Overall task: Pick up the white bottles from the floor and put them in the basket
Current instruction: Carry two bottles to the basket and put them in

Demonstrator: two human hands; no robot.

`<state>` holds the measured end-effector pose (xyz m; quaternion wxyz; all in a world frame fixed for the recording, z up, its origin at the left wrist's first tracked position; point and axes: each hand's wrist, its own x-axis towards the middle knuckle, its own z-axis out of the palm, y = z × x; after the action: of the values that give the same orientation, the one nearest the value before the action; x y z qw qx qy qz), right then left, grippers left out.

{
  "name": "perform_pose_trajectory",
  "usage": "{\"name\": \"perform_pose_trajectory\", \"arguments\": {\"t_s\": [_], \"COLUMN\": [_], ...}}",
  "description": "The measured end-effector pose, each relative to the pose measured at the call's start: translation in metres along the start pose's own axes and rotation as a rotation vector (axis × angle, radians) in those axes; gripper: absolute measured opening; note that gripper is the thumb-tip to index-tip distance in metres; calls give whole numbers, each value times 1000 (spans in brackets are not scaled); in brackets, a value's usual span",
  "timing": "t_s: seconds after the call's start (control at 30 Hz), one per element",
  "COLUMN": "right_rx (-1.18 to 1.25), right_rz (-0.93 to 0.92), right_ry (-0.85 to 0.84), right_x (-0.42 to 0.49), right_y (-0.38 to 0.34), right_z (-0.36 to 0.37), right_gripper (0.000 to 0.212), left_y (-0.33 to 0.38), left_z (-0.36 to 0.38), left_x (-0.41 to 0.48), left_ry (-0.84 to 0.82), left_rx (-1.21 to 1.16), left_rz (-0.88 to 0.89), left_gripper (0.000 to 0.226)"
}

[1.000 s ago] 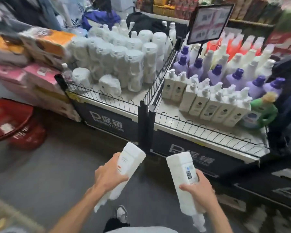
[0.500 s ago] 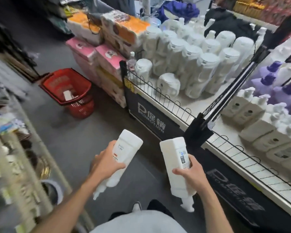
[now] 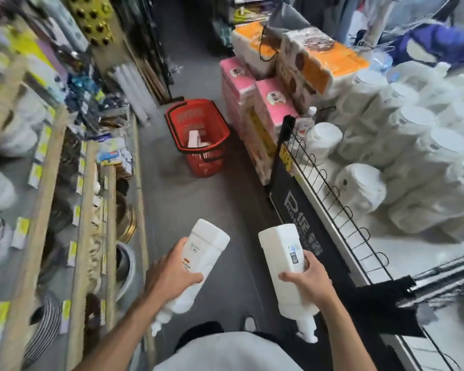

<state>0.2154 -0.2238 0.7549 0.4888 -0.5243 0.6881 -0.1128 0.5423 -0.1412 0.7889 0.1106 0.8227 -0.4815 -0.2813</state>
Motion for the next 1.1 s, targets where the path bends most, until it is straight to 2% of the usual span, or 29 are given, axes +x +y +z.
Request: {"name": "perform_pose_trajectory", "arguments": {"t_s": [0.27, 0.43, 0.63, 0.8, 0.93, 1.1], "right_rx": [-105, -133, -154, -167, -177, -168], "right_rz": [-154, -191, -190, -202, -212, -210], "right_ry": [-116, -145, -177, -170, -158, -163], "right_x": [71, 107, 129, 150, 173, 214], "right_y": [-92, -138, -188, -221, -248, -284], "right_z": [13, 37, 62, 73, 85, 99], "right_gripper": [66, 62, 60, 73, 72, 68], "left_y": [-7, -27, -57, -78, -85, -86], "left_z": [-24, -42, -62, -90, -118, -147], "left_x": [36, 72, 107, 141, 174, 221], "left_ry": [79, 33, 20, 30, 69, 143], "left_rx": [-10, -51, -174, -65, -28, -81], "left_rz": [-92, -132, -203, -182, -174, -208], "left_gripper": [86, 94, 94, 92, 87, 94]}}
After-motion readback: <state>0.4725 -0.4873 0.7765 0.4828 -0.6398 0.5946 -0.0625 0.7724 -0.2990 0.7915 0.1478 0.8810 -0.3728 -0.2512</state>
